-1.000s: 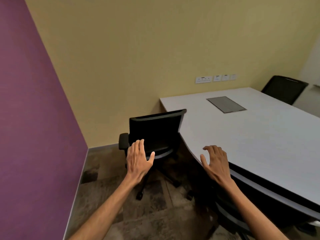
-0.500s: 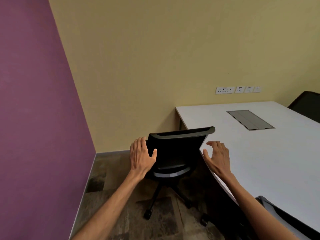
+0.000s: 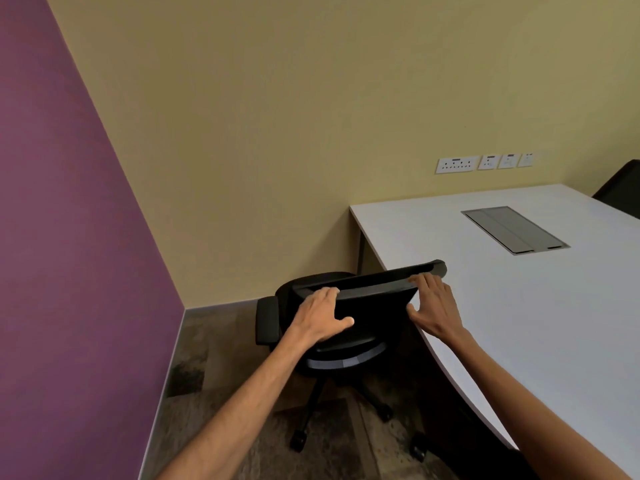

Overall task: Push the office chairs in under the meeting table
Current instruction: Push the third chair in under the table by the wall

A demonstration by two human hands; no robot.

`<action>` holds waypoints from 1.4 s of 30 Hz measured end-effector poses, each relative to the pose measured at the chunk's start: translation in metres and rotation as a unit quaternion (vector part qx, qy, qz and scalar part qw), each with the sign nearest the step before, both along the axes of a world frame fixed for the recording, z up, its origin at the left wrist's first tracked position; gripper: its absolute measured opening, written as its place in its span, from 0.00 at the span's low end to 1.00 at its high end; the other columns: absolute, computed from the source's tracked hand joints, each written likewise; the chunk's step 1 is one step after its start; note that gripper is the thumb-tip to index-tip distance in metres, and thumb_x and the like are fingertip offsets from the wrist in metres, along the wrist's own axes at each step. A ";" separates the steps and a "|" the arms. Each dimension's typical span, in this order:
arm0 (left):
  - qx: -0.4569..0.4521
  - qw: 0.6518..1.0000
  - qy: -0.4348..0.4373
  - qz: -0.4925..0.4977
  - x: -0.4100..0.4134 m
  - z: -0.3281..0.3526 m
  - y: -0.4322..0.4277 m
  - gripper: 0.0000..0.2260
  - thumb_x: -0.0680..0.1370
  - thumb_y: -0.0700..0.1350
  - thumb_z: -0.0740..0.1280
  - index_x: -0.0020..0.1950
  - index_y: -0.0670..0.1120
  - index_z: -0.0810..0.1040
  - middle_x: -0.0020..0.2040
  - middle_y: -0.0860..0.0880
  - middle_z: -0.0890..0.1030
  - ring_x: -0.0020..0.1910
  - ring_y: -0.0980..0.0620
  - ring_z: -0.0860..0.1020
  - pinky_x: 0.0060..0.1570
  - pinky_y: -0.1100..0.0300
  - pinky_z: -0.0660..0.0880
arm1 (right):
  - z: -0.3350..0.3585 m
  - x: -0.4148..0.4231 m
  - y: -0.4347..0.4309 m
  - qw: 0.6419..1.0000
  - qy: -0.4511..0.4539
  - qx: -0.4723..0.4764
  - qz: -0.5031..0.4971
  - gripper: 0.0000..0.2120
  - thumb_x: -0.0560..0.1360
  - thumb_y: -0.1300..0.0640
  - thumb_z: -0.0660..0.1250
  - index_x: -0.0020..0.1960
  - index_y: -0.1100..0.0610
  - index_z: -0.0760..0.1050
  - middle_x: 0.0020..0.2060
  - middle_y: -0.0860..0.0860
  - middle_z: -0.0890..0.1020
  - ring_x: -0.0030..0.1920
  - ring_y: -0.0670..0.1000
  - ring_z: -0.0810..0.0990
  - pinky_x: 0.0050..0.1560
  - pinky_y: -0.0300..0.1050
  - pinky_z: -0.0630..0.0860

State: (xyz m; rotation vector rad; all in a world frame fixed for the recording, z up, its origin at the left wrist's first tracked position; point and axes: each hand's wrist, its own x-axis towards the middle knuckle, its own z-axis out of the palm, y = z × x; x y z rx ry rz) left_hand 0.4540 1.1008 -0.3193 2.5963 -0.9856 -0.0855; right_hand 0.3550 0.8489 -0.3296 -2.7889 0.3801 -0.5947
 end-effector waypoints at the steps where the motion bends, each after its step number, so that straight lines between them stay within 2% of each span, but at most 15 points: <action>1: 0.025 1.000 0.010 -0.008 0.009 -0.004 -0.007 0.36 0.74 0.60 0.68 0.74 0.41 0.64 0.72 0.41 0.70 0.70 0.43 0.69 0.69 0.50 0.66 | -0.002 0.009 -0.007 1.000 0.015 -0.009 0.007 0.22 0.67 0.53 0.69 0.59 0.55 0.70 0.55 0.54 0.76 0.56 0.55 0.73 0.59 0.50 0.69; 3: 0.052 0.998 0.018 -0.011 0.024 -0.011 -0.018 0.35 0.74 0.60 0.68 0.73 0.40 0.65 0.69 0.41 0.73 0.67 0.42 0.72 0.68 0.50 0.67 | -0.007 0.027 -0.019 0.999 0.045 -0.016 0.012 0.24 0.66 0.52 0.70 0.60 0.55 0.71 0.56 0.54 0.76 0.59 0.56 0.73 0.63 0.53 0.69; 5: 0.080 0.997 0.017 -0.012 0.042 -0.018 -0.027 0.29 0.74 0.60 0.67 0.66 0.41 0.71 0.60 0.42 0.79 0.60 0.42 0.77 0.60 0.50 0.72 | -0.007 0.048 -0.028 0.997 0.076 -0.008 0.007 0.20 0.66 0.53 0.71 0.56 0.55 0.73 0.53 0.53 0.78 0.58 0.56 0.73 0.64 0.53 0.68; 6: 0.096 0.995 0.014 -0.017 0.051 -0.020 -0.030 0.25 0.75 0.60 0.67 0.61 0.42 0.74 0.56 0.43 0.80 0.56 0.42 0.79 0.55 0.49 0.74 | -0.007 0.058 -0.031 0.995 0.096 -0.004 0.003 0.16 0.65 0.54 0.70 0.52 0.55 0.75 0.50 0.53 0.79 0.55 0.56 0.74 0.62 0.51 0.69; 8: 0.122 0.992 0.001 -0.029 0.069 -0.025 -0.036 0.20 0.75 0.59 0.66 0.53 0.43 0.78 0.49 0.43 0.82 0.50 0.42 0.80 0.48 0.50 0.75 | -0.009 0.075 -0.035 0.990 0.137 -0.019 -0.018 0.05 0.65 0.54 0.67 0.38 0.54 0.74 0.38 0.52 0.78 0.46 0.57 0.76 0.49 0.47 0.70; 10: 0.127 0.991 -0.013 -0.042 0.083 -0.028 -0.040 0.17 0.73 0.57 0.65 0.47 0.44 0.81 0.43 0.45 0.83 0.44 0.43 0.81 0.44 0.51 0.77 | -0.017 0.088 -0.042 0.988 0.144 -0.053 -0.026 0.14 0.70 0.49 0.66 0.29 0.51 0.68 0.27 0.51 0.75 0.35 0.57 0.76 0.38 0.45 0.66; 13: 0.111 0.991 -0.001 -0.069 0.101 -0.030 -0.044 0.12 0.70 0.53 0.64 0.36 0.46 0.80 0.33 0.48 0.80 0.33 0.46 0.79 0.38 0.52 0.78 | -0.025 0.103 -0.052 0.984 0.134 -0.117 -0.019 0.21 0.73 0.47 0.65 0.24 0.51 0.66 0.21 0.50 0.71 0.25 0.55 0.69 0.32 0.44 0.62; 17: 0.123 0.987 -0.003 -0.102 0.126 -0.028 -0.042 0.11 0.70 0.51 0.65 0.35 0.45 0.78 0.30 0.49 0.77 0.30 0.47 0.77 0.37 0.52 0.77 | -0.030 0.117 -0.053 0.982 0.142 -0.122 -0.033 0.13 0.67 0.51 0.67 0.25 0.53 0.76 0.20 0.51 0.75 0.23 0.56 0.74 0.31 0.40 0.58; 23: 0.132 0.979 -0.025 -0.156 0.168 -0.026 -0.014 0.08 0.66 0.49 0.66 0.30 0.47 0.73 0.25 0.53 0.70 0.27 0.49 0.73 0.32 0.56 0.69 | -0.032 0.127 -0.005 0.977 0.159 -0.108 -0.088 0.04 0.61 0.53 0.68 0.30 0.52 0.77 0.25 0.52 0.78 0.29 0.57 0.77 0.32 0.42 0.59; 25: 0.132 0.977 -0.027 -0.167 0.186 -0.023 -0.001 0.08 0.64 0.49 0.66 0.28 0.50 0.68 0.25 0.53 0.69 0.25 0.53 0.69 0.31 0.58 0.66 | -0.031 0.131 0.018 0.976 0.160 -0.106 -0.105 0.05 0.61 0.52 0.66 0.32 0.52 0.78 0.26 0.52 0.79 0.30 0.56 0.77 0.32 0.43 0.60; 27: 0.136 0.974 -0.036 -0.177 0.206 -0.022 0.011 0.07 0.63 0.49 0.65 0.28 0.50 0.68 0.25 0.53 0.70 0.24 0.55 0.68 0.31 0.58 0.64 | -0.033 0.138 0.039 0.971 0.169 -0.107 -0.128 0.07 0.62 0.50 0.66 0.34 0.52 0.79 0.28 0.53 0.80 0.32 0.57 0.78 0.33 0.43 0.61; 32: 0.136 0.965 -0.060 -0.215 0.237 -0.023 0.025 0.07 0.60 0.48 0.65 0.26 0.50 0.68 0.24 0.53 0.70 0.24 0.52 0.68 0.31 0.58 0.64 | -0.032 0.147 0.076 0.962 0.179 -0.113 -0.173 0.10 0.63 0.49 0.67 0.38 0.53 0.81 0.32 0.54 0.81 0.36 0.58 0.79 0.35 0.45 0.63; 36: 0.131 0.959 -0.072 -0.241 0.260 -0.020 0.024 0.06 0.61 0.48 0.66 0.30 0.47 0.75 0.26 0.51 0.74 0.27 0.49 0.73 0.32 0.58 0.67 | -0.032 0.158 0.088 0.956 0.173 -0.110 -0.209 0.10 0.62 0.49 0.66 0.38 0.53 0.81 0.30 0.53 0.81 0.34 0.57 0.79 0.34 0.44 0.62; 40: 0.119 0.952 -0.085 -0.270 0.292 -0.021 0.020 0.07 0.59 0.49 0.65 0.25 0.51 0.67 0.25 0.53 0.70 0.24 0.54 0.67 0.30 0.60 0.62 | -0.034 0.177 0.097 0.951 0.172 -0.107 -0.233 0.12 0.60 0.47 0.64 0.36 0.53 0.80 0.29 0.52 0.80 0.32 0.57 0.79 0.33 0.43 0.61; 42: 0.111 0.950 -0.089 -0.278 0.312 -0.022 0.012 0.05 0.59 0.49 0.64 0.27 0.50 0.70 0.24 0.54 0.69 0.23 0.56 0.65 0.30 0.60 0.63 | -0.034 0.189 0.098 0.949 0.157 -0.105 -0.253 0.10 0.60 0.48 0.64 0.33 0.53 0.79 0.26 0.51 0.79 0.29 0.55 0.77 0.31 0.42 0.58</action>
